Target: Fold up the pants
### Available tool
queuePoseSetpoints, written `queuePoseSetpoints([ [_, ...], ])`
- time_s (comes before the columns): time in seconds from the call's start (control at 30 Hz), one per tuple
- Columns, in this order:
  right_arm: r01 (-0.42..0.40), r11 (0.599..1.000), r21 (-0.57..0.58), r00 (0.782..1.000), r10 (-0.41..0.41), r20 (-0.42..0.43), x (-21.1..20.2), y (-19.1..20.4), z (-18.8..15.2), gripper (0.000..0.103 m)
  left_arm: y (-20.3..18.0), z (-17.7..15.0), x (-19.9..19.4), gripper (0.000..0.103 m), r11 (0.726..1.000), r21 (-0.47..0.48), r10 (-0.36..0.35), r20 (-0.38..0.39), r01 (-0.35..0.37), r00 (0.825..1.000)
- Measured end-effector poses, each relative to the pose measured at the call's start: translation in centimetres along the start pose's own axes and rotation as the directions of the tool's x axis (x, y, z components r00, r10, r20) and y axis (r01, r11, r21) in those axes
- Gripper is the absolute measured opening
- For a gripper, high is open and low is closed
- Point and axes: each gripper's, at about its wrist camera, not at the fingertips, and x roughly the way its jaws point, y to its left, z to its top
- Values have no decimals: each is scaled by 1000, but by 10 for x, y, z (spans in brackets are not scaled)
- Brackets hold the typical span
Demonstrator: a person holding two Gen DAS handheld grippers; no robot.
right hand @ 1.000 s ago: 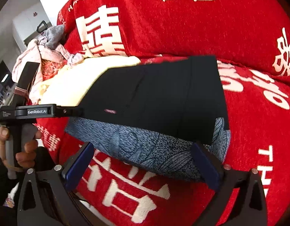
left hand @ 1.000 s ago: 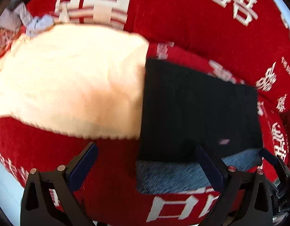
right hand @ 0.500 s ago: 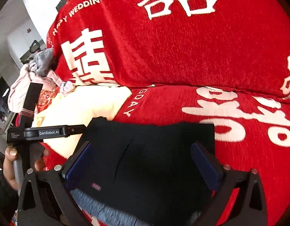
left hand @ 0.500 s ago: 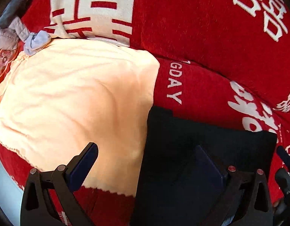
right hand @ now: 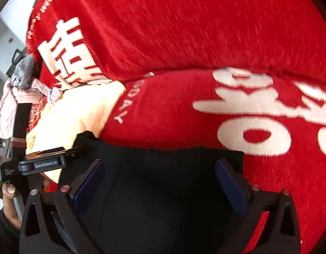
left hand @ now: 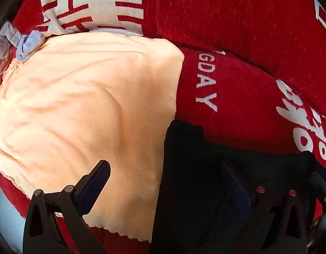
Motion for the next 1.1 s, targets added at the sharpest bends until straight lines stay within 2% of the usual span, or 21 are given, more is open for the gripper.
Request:
queuePoseSetpoints([
  [0.13,41,999,-25,999,-41,5,-9,8,5,103,-2,3,-13,103,1000,16,-6,24,6,1000],
  [0.23,71,997,-44,993,-67,100,-38,15,4,103,-4,4,-41,103,993,21,-119,91,117,989],
  [0.27,110,993,-33,986,-105,130,-45,15,4,103,-7,5,-49,103,988,26,-157,105,155,982],
  [0.33,173,985,-12,976,-169,140,-49,12,4,103,-17,7,-60,103,970,61,-242,114,237,963],
  [0.37,228,974,7,965,-227,129,-47,8,4,103,-23,8,-63,103,954,89,-294,104,286,950],
  [0.4,266,964,22,957,-267,112,-44,5,4,103,-30,8,-66,103,926,125,-368,82,357,926],
  [0.47,291,954,76,950,-298,90,-41,-10,3,103,-39,9,-65,103,887,160,-446,50,434,894],
  [0.53,282,948,145,953,-294,75,-38,-23,2,103,-43,8,-59,103,871,153,-477,33,467,878],
  [0.57,300,938,171,948,-314,59,-36,-29,2,103,-43,7,-53,103,870,134,-481,23,474,877],
  [0.63,330,925,189,941,-339,19,-28,-38,1,103,-36,10,-33,103,873,63,-484,-18,484,875],
  [0.67,315,928,199,947,-322,3,-25,-43,0,103,-31,10,-23,103,870,25,-492,-36,493,870],
  [0.7,307,930,204,950,-312,-5,-23,-44,0,103,-26,9,-15,103,857,-2,-514,-47,515,856],
  [0.77,286,936,207,956,-294,9,-28,-44,0,103,-19,8,-15,103,836,-17,-549,-30,548,836],
  [0.83,286,936,206,952,-303,53,-36,-39,1,103,-17,6,-24,103,830,-13,-558,4,558,830],
  [0.9,316,922,223,941,-335,54,-37,-43,5,103,-19,9,-31,103,820,-5,-573,18,573,819],
  [0.97,316,915,249,942,-334,32,-33,-50,5,103,-23,10,-29,103,838,0,-546,10,546,838],
  [1.0,314,914,257,943,-332,27,-31,-52,4,103,-24,11,-23,103,861,0,-509,-4,509,861],
  [1.1,337,906,254,940,-340,-32,-19,-57,2,103,-27,7,-4,103,879,-6,-476,-48,476,878],
])
